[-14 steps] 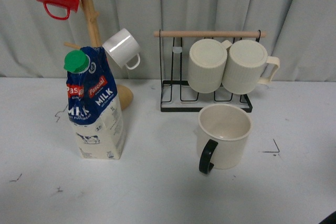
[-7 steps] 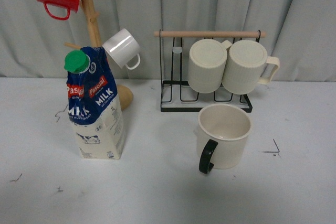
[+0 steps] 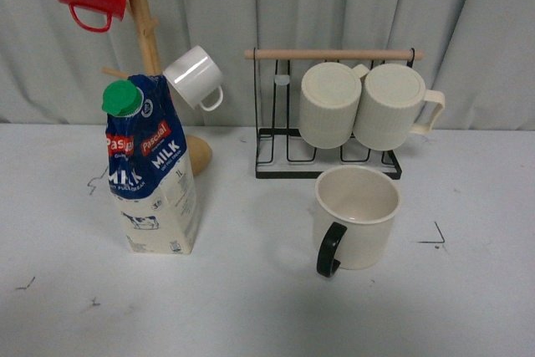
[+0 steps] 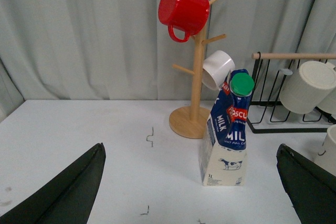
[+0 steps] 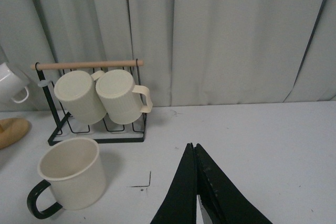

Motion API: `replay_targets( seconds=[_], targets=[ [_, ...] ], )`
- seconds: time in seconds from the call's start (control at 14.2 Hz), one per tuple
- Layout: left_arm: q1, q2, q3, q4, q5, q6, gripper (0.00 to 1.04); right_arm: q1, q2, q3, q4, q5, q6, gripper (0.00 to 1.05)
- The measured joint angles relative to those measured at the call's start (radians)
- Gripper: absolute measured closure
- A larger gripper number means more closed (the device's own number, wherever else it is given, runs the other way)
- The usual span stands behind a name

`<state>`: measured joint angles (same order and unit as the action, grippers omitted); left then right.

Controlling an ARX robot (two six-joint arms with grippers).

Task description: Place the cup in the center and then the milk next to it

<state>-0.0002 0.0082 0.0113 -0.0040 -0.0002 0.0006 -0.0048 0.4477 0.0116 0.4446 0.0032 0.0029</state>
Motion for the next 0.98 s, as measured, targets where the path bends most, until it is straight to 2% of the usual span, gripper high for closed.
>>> replay_targets(
  seconds=[0.35,0.84,0.91,0.98],
  targets=[
    [0.0,0.0,0.0,0.0,0.0,0.0,0.07,0.0,-0.17,0.0,-0.166,0.0,0.0,1.03],
    [0.0,0.0,0.0,0.0,0.0,0.0,0.07,0.0,-0.285,0.0,-0.286,0.0,0.0,1.03],
    [0.0,0.0,0.0,0.0,0.0,0.0,0.07,0.0,-0.39,0.0,-0.441,-0.002,0.0,1.03],
    [0.0,0.0,0.0,0.0,0.0,0.0,0.07,0.0,-0.443,0.001,-0.428,-0.003,0.0,1.03]
  ],
)
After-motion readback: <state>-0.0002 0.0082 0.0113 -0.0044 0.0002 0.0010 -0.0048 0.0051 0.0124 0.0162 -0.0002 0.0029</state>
